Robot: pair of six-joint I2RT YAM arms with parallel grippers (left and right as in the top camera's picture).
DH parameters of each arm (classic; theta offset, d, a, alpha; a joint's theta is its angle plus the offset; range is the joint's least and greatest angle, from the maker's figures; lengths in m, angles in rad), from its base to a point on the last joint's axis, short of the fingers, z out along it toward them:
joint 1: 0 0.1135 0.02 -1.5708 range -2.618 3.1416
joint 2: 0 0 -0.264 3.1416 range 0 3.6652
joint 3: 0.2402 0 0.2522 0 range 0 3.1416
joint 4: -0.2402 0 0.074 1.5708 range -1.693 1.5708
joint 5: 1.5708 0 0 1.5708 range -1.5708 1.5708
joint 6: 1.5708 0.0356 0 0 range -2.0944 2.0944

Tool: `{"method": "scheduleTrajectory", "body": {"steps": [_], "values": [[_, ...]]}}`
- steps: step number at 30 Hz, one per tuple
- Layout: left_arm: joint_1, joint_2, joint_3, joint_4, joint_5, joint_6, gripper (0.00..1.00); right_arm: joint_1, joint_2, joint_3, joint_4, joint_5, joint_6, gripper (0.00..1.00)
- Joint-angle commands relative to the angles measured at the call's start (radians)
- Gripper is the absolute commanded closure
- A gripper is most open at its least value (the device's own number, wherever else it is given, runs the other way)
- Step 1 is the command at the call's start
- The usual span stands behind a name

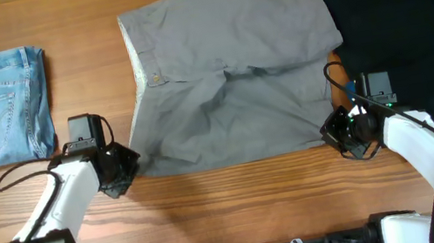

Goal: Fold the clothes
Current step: 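Fold the bottom half of the shorts up toward the waistband with both grippers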

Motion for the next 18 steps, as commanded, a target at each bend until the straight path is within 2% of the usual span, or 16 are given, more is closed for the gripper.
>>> {"method": "scheduleTrajectory", "body": {"steps": [1, 3, 5, 7, 12, 18], "values": [[-0.001, 0.022, -0.008, -0.059, -0.017, 0.002, 0.96, 0.001, -0.001, -0.010, -0.031, 0.034, -0.006, 0.96], [-0.001, 0.014, -0.007, -0.082, -0.018, 0.040, 0.96, 0.001, -0.001, -0.010, -0.062, 0.035, -0.008, 0.96], [-0.002, -0.024, -0.001, -0.099, -0.016, 0.159, 0.96, 0.002, -0.001, -0.009, -0.095, 0.040, -0.032, 0.96], [-0.002, -0.104, 0.021, -0.179, -0.017, 0.268, 0.96, 0.001, -0.004, 0.002, -0.154, 0.041, -0.066, 0.96], [-0.001, -0.357, 0.065, -0.398, -0.017, 0.319, 0.96, 0.001, -0.086, 0.119, -0.361, 0.092, -0.086, 0.96], [-0.001, -0.570, 0.135, -0.499, 0.045, 0.315, 0.96, 0.001, -0.236, 0.343, -0.577, 0.185, -0.142, 0.96]]}}
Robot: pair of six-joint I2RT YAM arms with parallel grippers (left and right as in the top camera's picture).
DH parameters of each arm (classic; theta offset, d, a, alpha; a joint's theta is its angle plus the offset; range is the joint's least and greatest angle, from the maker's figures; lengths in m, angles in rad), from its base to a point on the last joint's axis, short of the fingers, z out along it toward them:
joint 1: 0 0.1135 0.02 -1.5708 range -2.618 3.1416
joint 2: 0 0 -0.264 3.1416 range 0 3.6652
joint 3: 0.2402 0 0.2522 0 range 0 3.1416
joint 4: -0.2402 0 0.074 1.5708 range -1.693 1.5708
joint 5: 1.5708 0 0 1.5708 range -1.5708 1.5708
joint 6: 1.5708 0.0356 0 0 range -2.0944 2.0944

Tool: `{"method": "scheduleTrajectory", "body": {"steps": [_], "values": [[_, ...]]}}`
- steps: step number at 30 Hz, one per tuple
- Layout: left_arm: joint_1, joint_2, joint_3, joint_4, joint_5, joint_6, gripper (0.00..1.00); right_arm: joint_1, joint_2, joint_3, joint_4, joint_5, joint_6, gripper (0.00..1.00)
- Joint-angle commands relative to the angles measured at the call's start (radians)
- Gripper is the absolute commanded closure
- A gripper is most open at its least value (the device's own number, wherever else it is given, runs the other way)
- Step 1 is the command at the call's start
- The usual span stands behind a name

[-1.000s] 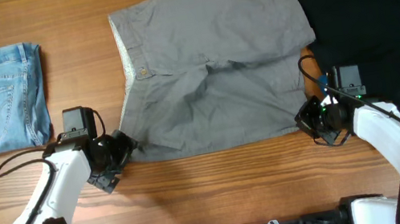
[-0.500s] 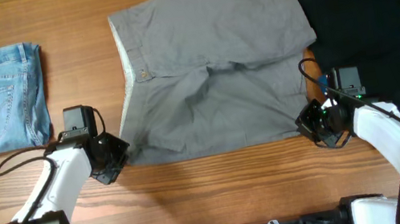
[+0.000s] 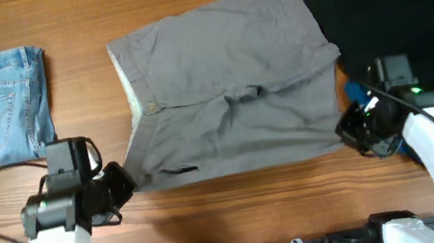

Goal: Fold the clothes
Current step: 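Fold the bottom half of the shorts up toward the waistband with both grippers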

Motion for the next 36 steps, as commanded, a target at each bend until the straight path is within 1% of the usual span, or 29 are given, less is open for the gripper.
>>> {"method": "scheduleTrajectory", "body": {"steps": [1, 5, 7, 8, 9, 10, 13, 16, 20, 23, 28, 32, 34, 36], "values": [[0.000, -0.102, 0.085, -0.057, 0.034, 0.010, 0.96, 0.001, -0.081, 0.132, -0.081, 0.102, -0.068, 0.96], [0.000, -0.151, 0.219, -0.113, 0.033, -0.004, 0.96, 0.001, -0.136, 0.257, -0.188, 0.179, -0.072, 0.96], [0.000, -0.156, 0.283, -0.141, 0.033, -0.012, 0.96, 0.001, -0.148, 0.360, -0.200, 0.199, -0.160, 0.96], [0.000, -0.156, 0.296, -0.145, 0.018, -0.038, 0.96, 0.001, -0.146, 0.401, -0.136, 0.194, -0.256, 0.96], [0.000, -0.152, 0.296, -0.144, -0.035, -0.080, 0.96, 0.001, -0.145, 0.407, -0.086, 0.180, -0.308, 0.96], [0.000, -0.138, 0.296, -0.131, -0.095, -0.137, 0.96, 0.001, -0.137, 0.407, 0.002, 0.152, -0.364, 0.96], [0.000, -0.036, 0.296, 0.012, -0.114, -0.166, 0.96, 0.002, -0.034, 0.407, 0.159, 0.141, -0.362, 0.96], [0.000, 0.128, 0.296, 0.154, -0.114, -0.166, 0.96, 0.002, 0.120, 0.407, 0.339, 0.032, -0.362, 0.96], [0.013, 0.385, 0.296, 0.452, -0.138, -0.166, 0.96, 0.002, 0.274, 0.407, 0.620, -0.022, -0.357, 0.96], [0.013, 0.493, 0.296, 0.650, -0.135, -0.166, 0.96, 0.011, 0.335, 0.407, 0.791, -0.059, -0.354, 0.96], [0.013, 0.637, 0.296, 0.785, -0.135, -0.166, 0.96, 0.049, 0.449, 0.407, 0.954, -0.058, -0.356, 0.96], [0.013, 0.676, 0.296, 0.918, -0.136, -0.166, 0.96, 0.052, 0.550, 0.407, 1.076, -0.058, -0.355, 0.96], [0.013, 0.688, 0.296, 0.939, -0.136, -0.166, 0.96, 0.052, 0.574, 0.407, 1.130, -0.058, -0.355, 0.96], [0.013, 0.708, 0.296, 0.940, -0.136, -0.166, 0.96, 0.058, 0.603, 0.407, 1.205, -0.058, -0.354, 0.93]]}}
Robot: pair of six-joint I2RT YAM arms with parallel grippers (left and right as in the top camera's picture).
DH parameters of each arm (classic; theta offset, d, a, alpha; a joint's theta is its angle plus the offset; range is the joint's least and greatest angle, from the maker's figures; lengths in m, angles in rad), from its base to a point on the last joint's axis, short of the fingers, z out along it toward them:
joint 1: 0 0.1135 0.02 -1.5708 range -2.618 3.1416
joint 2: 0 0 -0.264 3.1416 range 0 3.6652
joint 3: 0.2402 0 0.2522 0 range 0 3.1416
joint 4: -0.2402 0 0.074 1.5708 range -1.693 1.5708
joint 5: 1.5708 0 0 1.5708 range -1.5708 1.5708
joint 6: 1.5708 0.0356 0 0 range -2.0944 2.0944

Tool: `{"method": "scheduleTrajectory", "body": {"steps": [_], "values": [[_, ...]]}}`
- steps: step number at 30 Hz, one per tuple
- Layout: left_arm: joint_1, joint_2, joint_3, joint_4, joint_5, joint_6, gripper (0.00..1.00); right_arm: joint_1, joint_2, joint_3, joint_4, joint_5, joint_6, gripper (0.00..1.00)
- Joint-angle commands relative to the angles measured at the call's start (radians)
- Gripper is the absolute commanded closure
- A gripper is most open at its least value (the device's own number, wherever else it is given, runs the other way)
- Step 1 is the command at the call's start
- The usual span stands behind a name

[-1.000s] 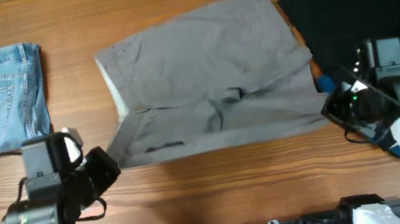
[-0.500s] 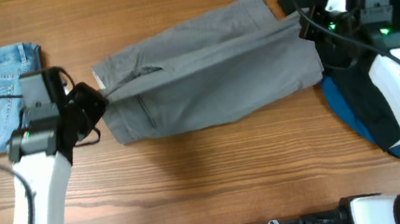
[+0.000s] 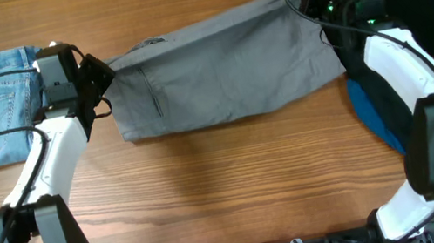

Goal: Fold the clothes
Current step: 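Fold the bottom half of the shorts up toward the waistband with both grippers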

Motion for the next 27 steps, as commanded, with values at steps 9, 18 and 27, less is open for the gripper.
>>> {"method": "scheduleTrajectory", "body": {"steps": [9, 18, 27], "values": [[0.020, 0.078, 0.012, 0.006, -0.065, -0.002, 0.85, 0.061, 0.190, 0.020, 0.307, 0.051, -0.011, 0.71], [0.020, 0.078, 0.012, -0.234, 0.010, 0.001, 0.53, 0.015, 0.194, 0.020, 0.068, -0.012, 0.011, 0.19], [0.020, 0.154, -0.010, -0.389, 0.129, 0.172, 0.13, -0.018, 0.192, 0.001, -0.687, 0.167, -0.043, 0.19]]}}
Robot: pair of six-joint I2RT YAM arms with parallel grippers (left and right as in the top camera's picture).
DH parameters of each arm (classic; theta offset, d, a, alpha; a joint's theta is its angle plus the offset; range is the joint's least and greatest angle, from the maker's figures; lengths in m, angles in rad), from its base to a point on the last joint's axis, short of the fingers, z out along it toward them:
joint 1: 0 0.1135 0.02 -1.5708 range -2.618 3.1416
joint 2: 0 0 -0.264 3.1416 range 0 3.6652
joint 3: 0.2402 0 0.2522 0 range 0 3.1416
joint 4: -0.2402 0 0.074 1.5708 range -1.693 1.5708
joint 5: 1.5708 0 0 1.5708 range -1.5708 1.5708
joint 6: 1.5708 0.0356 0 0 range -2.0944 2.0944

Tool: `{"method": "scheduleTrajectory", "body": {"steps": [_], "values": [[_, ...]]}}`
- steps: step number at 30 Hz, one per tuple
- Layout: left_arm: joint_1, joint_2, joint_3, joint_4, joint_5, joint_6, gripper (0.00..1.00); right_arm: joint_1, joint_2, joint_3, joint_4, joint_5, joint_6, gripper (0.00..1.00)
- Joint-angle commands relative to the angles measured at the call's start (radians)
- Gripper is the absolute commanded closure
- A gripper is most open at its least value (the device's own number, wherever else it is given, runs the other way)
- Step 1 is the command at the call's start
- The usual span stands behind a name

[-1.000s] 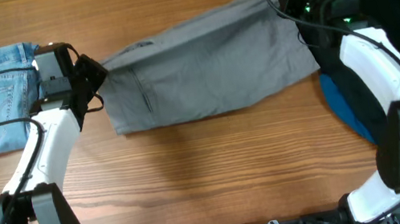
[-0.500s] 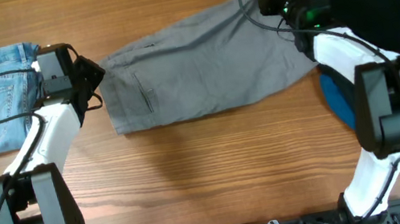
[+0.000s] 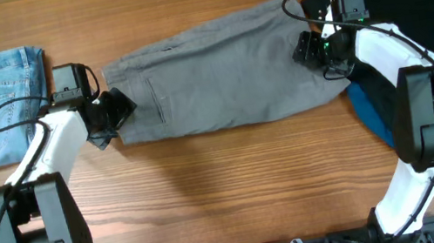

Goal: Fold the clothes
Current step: 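Fold the bottom half of the shorts up toward the waistband with both grippers, then fold the right end of the shorts over toward the left gripper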

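Note:
Grey shorts [image 3: 218, 73] lie folded in half lengthwise across the middle of the table, slanting up to the right. My left gripper [image 3: 116, 112] is low at the shorts' left end, by the near-left corner, with its jaws spread and no cloth between them. Over the right end of the shorts is my right gripper [image 3: 305, 45]. It looks open, and the cloth's far-right corner lies flat and free of it.
A folded pair of blue jeans lies at the far left. A heap of black clothes [image 3: 409, 1] fills the right back corner. A blue garment [image 3: 375, 117] shows from under the heap beside the right arm.
Both grippers held the shorts' raised edge at the far corners. Now both are nearer and lower, off that edge, and the folded shorts lie flat in nearly the same place.
The shorts lay spread out with a gripper at each near corner. Then both grippers had pulled the near edge up off the table. Later they held it over the far edge, the shorts doubled over. Now the fold lies flat and both grippers are off it.

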Motion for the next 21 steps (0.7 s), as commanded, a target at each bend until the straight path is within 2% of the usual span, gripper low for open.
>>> {"method": "scheduleTrajectory", "body": {"steps": [1, 3, 6, 9, 11, 13, 14, 15, 16, 17, 18, 19, 21], "values": [[0.006, 0.083, -0.015, 0.046, 0.084, 0.111, 0.12, 0.001, 0.023, -0.047, -0.129, 0.098, -0.035, 0.22], [0.006, 0.113, -0.015, 0.076, 0.110, 0.130, 0.13, 0.000, 0.023, -0.068, -0.217, 0.148, -0.031, 0.25], [0.006, 0.119, -0.015, 0.122, 0.111, 0.182, 0.14, 0.000, 0.023, -0.087, -0.267, 0.196, -0.008, 0.22], [0.004, 0.119, -0.015, 0.134, 0.198, 0.205, 0.26, 0.000, 0.019, -0.045, -0.283, 0.195, -0.010, 0.20], [-0.010, 0.129, -0.016, 0.123, 0.222, 0.208, 0.28, 0.000, -0.008, 0.046, -0.331, 0.195, -0.009, 0.19], [-0.020, 0.145, -0.016, 0.113, 0.222, 0.208, 0.40, 0.000, -0.049, 0.155, -0.375, 0.179, -0.010, 0.18], [-0.021, 0.149, -0.016, 0.105, 0.221, 0.208, 0.51, 0.000, -0.068, 0.203, -0.390, 0.150, -0.011, 0.17], [-0.021, 0.149, -0.016, 0.098, 0.217, 0.208, 0.64, 0.000, -0.080, 0.234, -0.394, 0.108, -0.030, 0.16], [-0.018, 0.149, -0.015, 0.084, 0.211, 0.208, 0.83, 0.000, -0.101, 0.261, -0.389, 0.014, -0.082, 0.16], [-0.013, 0.148, -0.015, 0.058, 0.211, 0.207, 0.96, 0.000, -0.122, 0.266, -0.379, -0.090, -0.102, 0.16], [-0.006, 0.146, -0.013, 0.021, 0.201, 0.207, 0.96, 0.002, -0.125, 0.266, -0.384, -0.211, -0.149, 0.16], [0.013, 0.135, 0.005, -0.053, 0.175, 0.207, 0.96, 0.018, -0.124, 0.251, -0.403, -0.317, -0.215, 0.27], [0.029, 0.106, 0.039, -0.136, 0.165, 0.208, 0.96, 0.056, -0.124, 0.225, -0.410, -0.360, -0.247, 0.48]]}}
